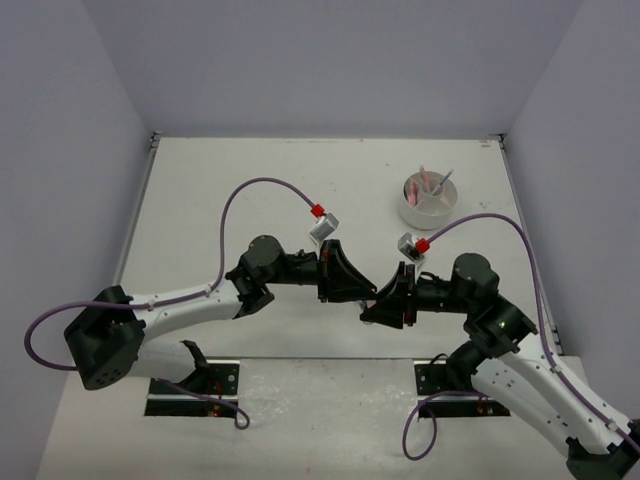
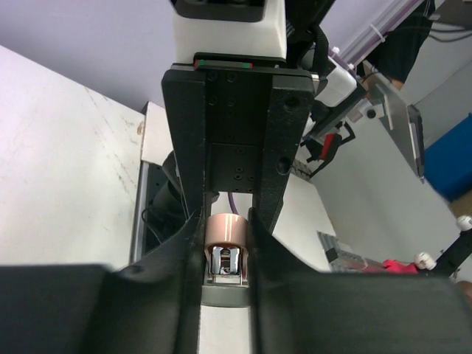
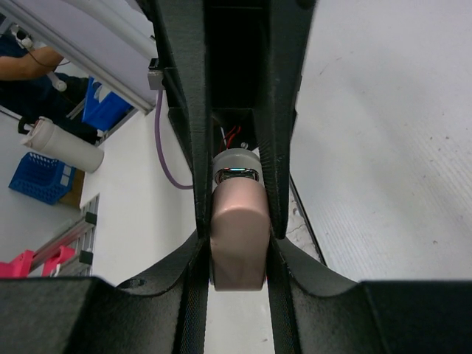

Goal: Sort the stationery into containers
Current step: Place the stationery in the storage box.

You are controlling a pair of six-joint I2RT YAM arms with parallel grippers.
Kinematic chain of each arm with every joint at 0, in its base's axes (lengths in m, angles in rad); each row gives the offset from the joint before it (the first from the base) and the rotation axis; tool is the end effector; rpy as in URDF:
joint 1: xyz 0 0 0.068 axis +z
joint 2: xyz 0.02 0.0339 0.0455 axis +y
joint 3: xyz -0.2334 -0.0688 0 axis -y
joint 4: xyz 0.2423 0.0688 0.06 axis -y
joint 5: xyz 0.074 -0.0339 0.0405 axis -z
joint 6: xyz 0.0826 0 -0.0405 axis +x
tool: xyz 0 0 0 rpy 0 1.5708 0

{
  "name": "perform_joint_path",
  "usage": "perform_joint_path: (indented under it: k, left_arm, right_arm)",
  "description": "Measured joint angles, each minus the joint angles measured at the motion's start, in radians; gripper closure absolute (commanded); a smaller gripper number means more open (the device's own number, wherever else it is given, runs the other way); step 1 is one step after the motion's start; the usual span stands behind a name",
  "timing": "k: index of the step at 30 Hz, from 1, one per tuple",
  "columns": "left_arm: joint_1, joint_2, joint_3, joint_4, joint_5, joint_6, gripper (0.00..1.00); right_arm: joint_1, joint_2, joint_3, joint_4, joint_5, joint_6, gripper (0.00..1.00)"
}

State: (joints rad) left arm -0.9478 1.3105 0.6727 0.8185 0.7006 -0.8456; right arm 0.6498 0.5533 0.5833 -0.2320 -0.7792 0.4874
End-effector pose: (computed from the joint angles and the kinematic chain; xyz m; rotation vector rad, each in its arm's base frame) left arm 0.1465 -0.2952 0.2676 0.7887 1.5758 -1.8803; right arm 0.1177 0.1623 0.2768 -0.7764 1.8137 1.4691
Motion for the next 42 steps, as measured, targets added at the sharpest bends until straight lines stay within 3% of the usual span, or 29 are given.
perform_joint_path:
  k: [1,4,5,9,13,18,24,32,42]
  left_arm:
    - [0.000,0.000,0.003,-0.001,0.003,0.001,1.00]
    - [-0.002,0.002,0.011,-0.003,0.007,0.002,1.00]
    - [-0.002,0.004,0.014,-0.003,0.007,0.001,1.00]
    - [-0.004,0.014,0.022,-0.015,0.007,0.004,1.00]
    - [-0.012,0.027,0.092,-0.163,-0.059,0.081,1.00]
    - [-0.014,0.076,0.330,-0.418,-0.274,0.259,1.00]
    - [0.044,0.215,0.578,-0.524,-0.388,0.426,1.00]
    - [0.111,0.603,0.861,-0.503,-0.227,0.642,1.00]
    - [0.108,0.975,1.176,-0.425,-0.052,0.892,1.00]
  right_arm:
    - [0.000,0.000,0.002,-0.003,-0.001,-0.001,1.00]
    - [0.000,-0.001,0.010,-0.011,0.001,-0.002,0.99]
    - [0.000,-0.003,0.011,-0.014,0.002,-0.002,0.88]
    - [0.000,-0.007,0.012,-0.028,0.023,0.000,0.03]
    - [0.000,-0.016,0.025,-0.068,0.153,0.023,0.01]
    - [0.002,-0.030,0.098,-0.235,0.501,0.098,0.01]
    - [0.000,-0.111,0.161,-0.428,0.768,0.184,0.01]
    - [0.000,-0.250,0.356,-0.725,1.044,0.269,0.01]
    - [0.000,-0.346,0.592,-0.901,1.144,0.237,0.01]
